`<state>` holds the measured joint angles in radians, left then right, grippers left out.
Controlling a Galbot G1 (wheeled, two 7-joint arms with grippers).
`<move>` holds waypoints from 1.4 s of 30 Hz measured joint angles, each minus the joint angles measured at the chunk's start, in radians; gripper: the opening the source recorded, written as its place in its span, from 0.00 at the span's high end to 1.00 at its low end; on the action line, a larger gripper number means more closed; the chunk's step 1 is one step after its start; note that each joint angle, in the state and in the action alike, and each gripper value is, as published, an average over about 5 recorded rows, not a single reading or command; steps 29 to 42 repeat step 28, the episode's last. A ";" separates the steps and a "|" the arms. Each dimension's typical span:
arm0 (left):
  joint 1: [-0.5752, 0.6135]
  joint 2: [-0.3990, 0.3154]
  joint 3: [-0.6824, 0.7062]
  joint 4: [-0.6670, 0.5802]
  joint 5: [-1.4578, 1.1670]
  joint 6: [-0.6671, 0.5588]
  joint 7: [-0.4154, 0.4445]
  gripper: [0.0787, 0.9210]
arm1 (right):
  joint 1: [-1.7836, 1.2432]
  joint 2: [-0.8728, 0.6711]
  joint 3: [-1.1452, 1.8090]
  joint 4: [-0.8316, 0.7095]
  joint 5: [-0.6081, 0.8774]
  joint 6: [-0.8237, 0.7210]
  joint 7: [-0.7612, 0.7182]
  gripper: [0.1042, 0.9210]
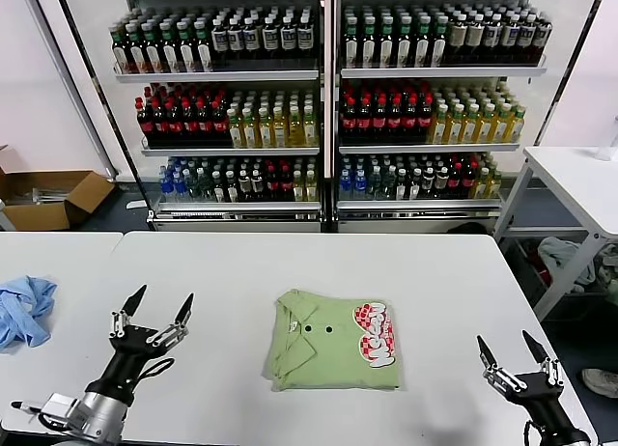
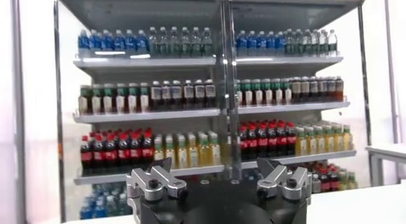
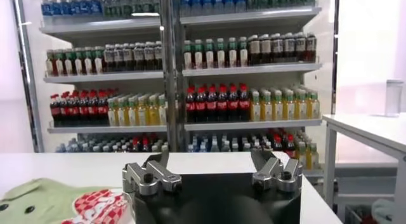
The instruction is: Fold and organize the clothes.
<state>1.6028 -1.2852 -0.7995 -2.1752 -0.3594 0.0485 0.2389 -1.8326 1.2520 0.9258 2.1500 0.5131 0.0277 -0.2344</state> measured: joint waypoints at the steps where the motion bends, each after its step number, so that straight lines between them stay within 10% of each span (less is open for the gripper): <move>1: 0.003 -0.006 -0.006 0.002 0.007 -0.005 0.006 0.12 | -0.002 0.005 -0.002 0.000 -0.007 0.006 -0.001 0.12; 42: 0.068 -0.103 -0.081 -0.012 0.083 -0.084 0.086 0.12 | -0.026 0.046 -0.008 0.008 -0.112 0.034 -0.011 0.12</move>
